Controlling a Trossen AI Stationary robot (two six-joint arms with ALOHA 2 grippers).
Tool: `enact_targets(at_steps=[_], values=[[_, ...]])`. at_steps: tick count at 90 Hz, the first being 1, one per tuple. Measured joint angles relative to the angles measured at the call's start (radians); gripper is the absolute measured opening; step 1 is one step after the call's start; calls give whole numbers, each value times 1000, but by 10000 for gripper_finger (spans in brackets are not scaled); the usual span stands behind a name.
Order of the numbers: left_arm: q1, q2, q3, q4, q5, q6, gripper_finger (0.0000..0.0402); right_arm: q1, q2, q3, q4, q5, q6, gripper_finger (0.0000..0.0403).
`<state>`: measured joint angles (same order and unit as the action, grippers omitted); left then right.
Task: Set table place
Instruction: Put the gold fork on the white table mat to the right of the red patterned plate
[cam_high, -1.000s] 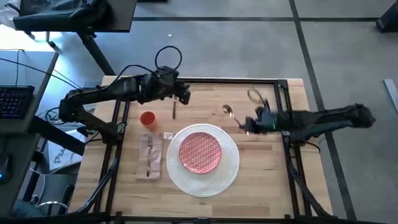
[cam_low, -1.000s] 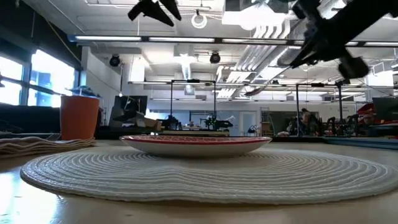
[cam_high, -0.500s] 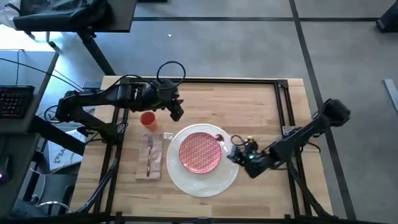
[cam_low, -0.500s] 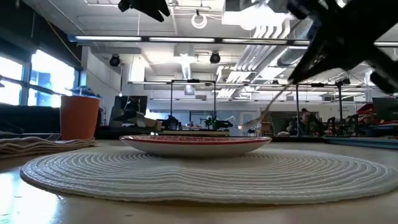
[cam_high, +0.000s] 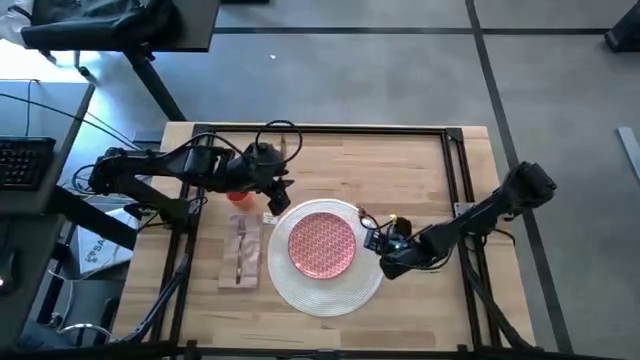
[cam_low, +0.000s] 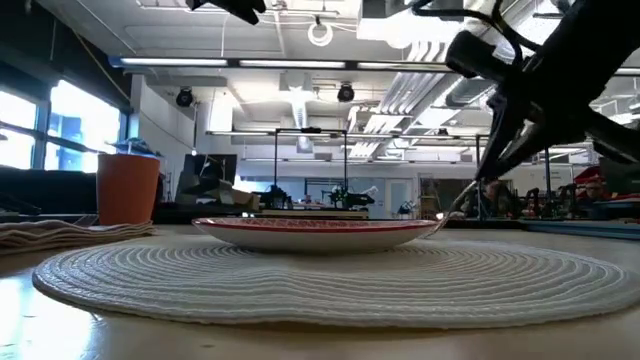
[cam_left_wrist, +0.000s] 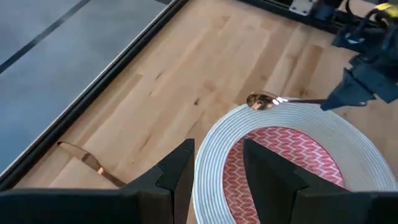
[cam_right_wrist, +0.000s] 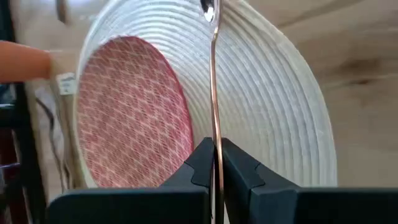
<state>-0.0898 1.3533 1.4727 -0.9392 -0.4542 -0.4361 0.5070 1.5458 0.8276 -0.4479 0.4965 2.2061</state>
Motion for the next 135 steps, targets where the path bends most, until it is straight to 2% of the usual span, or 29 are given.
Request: enact_targets(at_steps=[40,59,71,81,100,107,117,135], values=[[-2,0,0,9,-30,-24,119,37,166,0,212,-162,13,0],[-2,0,0,12,-36,-24,119,67,172,0,220,-197,11,0],[-2,0,0,16,-37,-24,119,71,172,0,219,-262,-27,2],[-2,0,0,20,-37,-25,119,67,172,0,213,-280,-80,25],[-2,0,0,25,-35,-35,119,26,171,1,196,-280,-106,113],[-2,0,0,25,-35,-42,119,7,170,2,193,-278,-122,134],[-2,0,0,24,-28,-42,119,-12,170,2,186,-277,-128,141],[-2,0,0,23,-17,-42,119,-31,137,6,130,-273,-147,127]])
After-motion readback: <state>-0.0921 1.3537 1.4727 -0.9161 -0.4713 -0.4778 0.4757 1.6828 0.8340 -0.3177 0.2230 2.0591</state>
